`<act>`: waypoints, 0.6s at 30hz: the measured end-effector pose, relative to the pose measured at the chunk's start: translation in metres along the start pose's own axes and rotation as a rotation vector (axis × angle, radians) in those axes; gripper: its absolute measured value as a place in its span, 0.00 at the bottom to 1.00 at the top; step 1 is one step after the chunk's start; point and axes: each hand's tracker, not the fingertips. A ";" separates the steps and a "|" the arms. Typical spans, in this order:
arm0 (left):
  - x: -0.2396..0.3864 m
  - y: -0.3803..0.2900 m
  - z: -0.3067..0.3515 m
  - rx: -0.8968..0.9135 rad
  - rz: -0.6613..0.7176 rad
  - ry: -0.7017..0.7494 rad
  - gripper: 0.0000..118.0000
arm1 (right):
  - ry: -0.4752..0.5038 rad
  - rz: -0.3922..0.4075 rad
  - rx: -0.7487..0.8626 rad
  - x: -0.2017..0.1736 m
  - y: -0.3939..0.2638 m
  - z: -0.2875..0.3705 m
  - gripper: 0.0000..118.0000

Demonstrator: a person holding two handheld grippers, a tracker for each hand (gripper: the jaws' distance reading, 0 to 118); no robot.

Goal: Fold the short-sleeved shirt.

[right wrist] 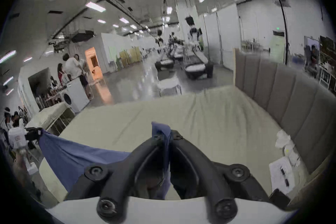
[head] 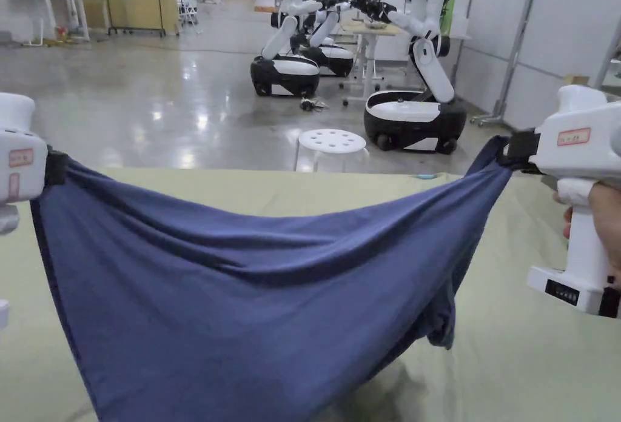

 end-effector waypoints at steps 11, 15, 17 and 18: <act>-0.028 0.142 0.009 0.223 0.037 0.069 0.00 | -0.057 0.017 0.241 -0.024 0.145 0.025 0.07; -0.019 0.136 -0.017 0.216 0.031 0.074 0.00 | -0.073 0.019 0.241 -0.018 0.139 0.002 0.07; -0.013 0.119 -0.038 0.186 0.018 0.081 0.00 | -0.082 0.003 0.215 -0.011 0.119 -0.017 0.07; -0.007 0.106 -0.048 0.161 0.017 0.078 0.00 | -0.092 -0.001 0.197 -0.008 0.107 -0.028 0.07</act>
